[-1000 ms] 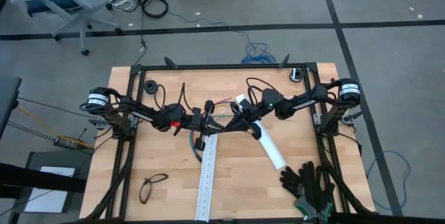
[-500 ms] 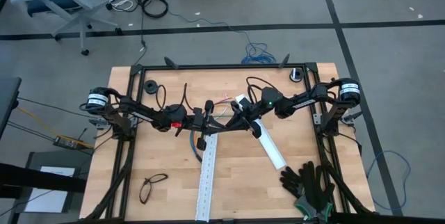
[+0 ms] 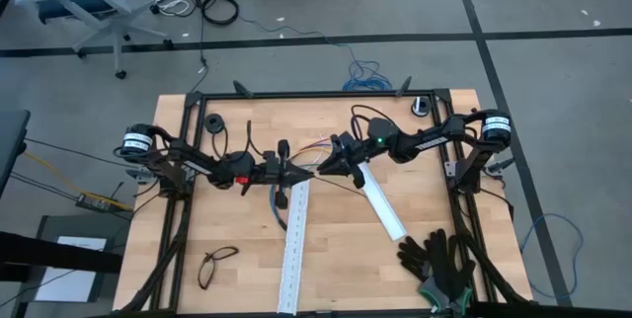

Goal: Ziptie cables
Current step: Wrap the black zip tie around the object

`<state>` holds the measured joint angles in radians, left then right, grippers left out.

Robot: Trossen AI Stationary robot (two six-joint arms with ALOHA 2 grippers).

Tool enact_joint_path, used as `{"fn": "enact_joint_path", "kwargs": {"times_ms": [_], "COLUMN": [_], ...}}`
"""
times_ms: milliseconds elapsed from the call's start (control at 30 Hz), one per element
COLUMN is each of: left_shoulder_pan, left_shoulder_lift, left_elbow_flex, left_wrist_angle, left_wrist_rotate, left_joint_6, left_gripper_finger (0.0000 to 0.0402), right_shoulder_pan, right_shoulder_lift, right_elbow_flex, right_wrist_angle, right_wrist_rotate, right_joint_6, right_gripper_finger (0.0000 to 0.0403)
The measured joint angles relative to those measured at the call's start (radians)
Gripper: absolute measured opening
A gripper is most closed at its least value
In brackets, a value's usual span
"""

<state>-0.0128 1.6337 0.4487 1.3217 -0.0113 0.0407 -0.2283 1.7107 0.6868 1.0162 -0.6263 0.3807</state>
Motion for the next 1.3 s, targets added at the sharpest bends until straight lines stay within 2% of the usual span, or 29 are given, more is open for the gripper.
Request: {"fn": "enact_joint_path", "kwargs": {"times_ms": [167,467,600,733,867,1000,1067,1200,1300], "left_shoulder_pan": [0.019,0.115,0.148,0.164,0.170,0.172,0.175,0.178,0.184], "left_shoulder_lift": [0.000,0.000,0.001,0.001,0.001,0.001,0.001,0.000,0.001], "left_elbow_flex": [-0.027,-0.030,-0.030,-0.030,-0.017,-0.005,0.000,0.009,0.009], "left_wrist_angle": [0.012,-0.030,-0.073,-0.071,-0.070,-0.077,-0.077,-0.091,-0.104], "left_wrist_rotate": [-0.077,-0.155,-0.178,-0.204,-0.204,-0.205,-0.208,-0.231,-0.250], "left_joint_6": [0.003,-0.003,-0.030,-0.051,-0.089,-0.097,-0.098,-0.098,-0.102], "left_gripper_finger": [0.0000,0.0000,0.0000,0.0000,0.0000,0.0000,0.0000,0.0000,0.0000], "right_shoulder_pan": [-0.022,-0.025,0.016,0.063,0.091,0.091,0.096,0.141,0.171], "right_shoulder_lift": [0.000,-0.015,-0.068,-0.101,-0.093,-0.093,-0.093,-0.092,-0.092], "right_elbow_flex": [0.000,0.000,0.001,0.001,0.001,0.001,0.004,0.067,0.138], "right_wrist_angle": [-0.097,-0.156,-0.166,-0.208,-0.192,-0.187,-0.190,-0.369,-0.474], "right_wrist_rotate": [0.128,0.547,0.677,0.742,0.708,0.713,0.781,0.992,1.053], "right_joint_6": [-0.102,-0.433,-0.531,-0.520,-0.416,-0.432,-0.485,-0.581,-0.598], "right_gripper_finger": [0.0060,0.0060,0.0060,0.0060,0.0060,0.0060,0.0060,0.0059,0.0059]}}
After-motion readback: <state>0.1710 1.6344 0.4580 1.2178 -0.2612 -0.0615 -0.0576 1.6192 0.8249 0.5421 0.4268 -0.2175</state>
